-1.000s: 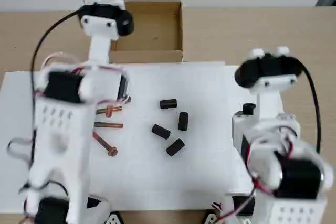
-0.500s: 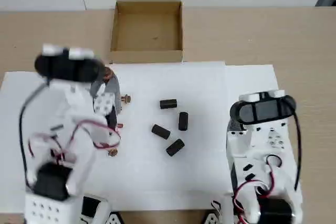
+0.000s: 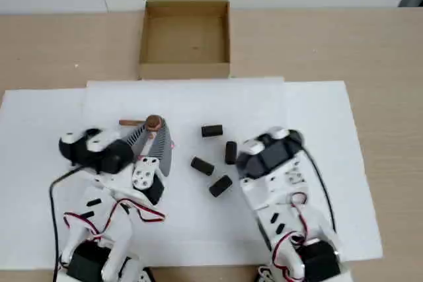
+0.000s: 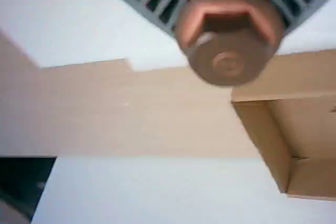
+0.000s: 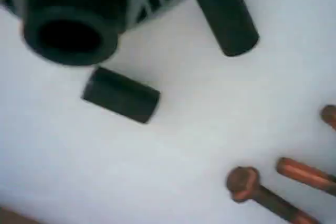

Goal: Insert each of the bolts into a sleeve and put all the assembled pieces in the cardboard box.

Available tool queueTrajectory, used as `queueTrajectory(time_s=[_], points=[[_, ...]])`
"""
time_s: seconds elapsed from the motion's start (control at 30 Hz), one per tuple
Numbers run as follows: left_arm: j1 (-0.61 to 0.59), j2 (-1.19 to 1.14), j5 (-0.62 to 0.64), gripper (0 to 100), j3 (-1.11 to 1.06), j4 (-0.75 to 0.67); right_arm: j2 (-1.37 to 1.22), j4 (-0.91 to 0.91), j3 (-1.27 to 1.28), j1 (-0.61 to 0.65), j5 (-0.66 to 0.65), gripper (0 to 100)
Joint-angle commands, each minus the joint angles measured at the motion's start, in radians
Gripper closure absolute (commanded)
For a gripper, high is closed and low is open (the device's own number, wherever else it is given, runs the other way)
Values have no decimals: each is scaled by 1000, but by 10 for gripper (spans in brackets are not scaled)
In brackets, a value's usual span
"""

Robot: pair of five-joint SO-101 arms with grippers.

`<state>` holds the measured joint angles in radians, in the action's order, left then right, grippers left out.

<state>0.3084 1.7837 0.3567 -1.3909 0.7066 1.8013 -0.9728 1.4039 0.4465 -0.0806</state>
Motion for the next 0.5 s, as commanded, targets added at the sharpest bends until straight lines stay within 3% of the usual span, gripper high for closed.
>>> queueTrajectory(time_s=[0.0,0.13,0.47], points=[[6,11,64,994,5,-44,13,113,34,85,-5,996],[9,11,127,994,5,-44,13,202,98,160,-5,996],[158,11,253,994,4,-46,13,297,216,231,-5,996]])
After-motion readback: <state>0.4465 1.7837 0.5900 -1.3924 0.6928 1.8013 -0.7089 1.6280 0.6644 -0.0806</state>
